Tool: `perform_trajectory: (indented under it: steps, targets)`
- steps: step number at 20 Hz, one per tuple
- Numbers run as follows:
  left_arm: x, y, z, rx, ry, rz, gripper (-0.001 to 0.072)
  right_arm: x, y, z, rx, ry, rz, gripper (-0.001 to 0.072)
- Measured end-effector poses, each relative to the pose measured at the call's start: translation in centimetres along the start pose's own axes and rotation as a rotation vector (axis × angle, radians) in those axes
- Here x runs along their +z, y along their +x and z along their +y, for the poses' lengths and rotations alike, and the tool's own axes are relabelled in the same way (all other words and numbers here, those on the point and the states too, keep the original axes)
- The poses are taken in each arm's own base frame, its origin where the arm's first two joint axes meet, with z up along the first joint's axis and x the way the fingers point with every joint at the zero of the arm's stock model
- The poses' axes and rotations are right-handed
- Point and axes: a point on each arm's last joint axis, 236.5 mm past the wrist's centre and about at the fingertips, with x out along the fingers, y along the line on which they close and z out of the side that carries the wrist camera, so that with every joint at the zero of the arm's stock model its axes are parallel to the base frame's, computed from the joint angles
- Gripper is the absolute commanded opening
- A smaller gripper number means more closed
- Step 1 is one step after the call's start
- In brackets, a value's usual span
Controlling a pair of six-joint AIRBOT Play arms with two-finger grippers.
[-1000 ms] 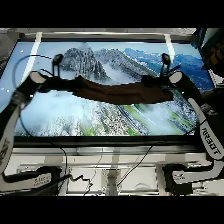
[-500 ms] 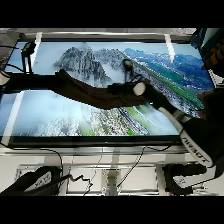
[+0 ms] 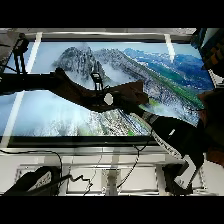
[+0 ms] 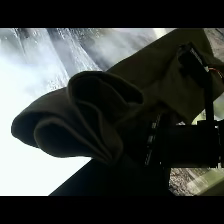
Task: Fold the clothes and pants, and hang the long-sleeved shirts on hangers.
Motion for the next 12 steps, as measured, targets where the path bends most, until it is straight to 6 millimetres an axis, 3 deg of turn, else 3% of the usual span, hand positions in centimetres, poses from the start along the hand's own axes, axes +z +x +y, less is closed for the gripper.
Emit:
perform_trajectory:
  steps: [3, 6, 9, 12]
  targets:
    - [1.3, 0.1, 0.2, 0.009, -0.004, -0.055, 0.0014, 1.8, -2.3, -3.6, -0.052, 0.019, 0.019, 0.0026]
    - [3.4, 1.2, -1.7, -0.056, -0.041, -0.134, 0.0014, 4.7, -6.6, -8.5, -0.119, 0.061, 0.011, 0.0026]
    - [4.8, 4.5, -5.3, -0.155, -0.078, -0.176, 0.0014, 8.3, -12.9, -14.1, -0.195, 0.123, -0.047, 0.0027]
    - [4.6, 9.8, -10.2, -0.247, -0.114, -0.173, 0.0013, 10.4, -19.5, -19.1, -0.261, 0.201, -0.101, 0.0027]
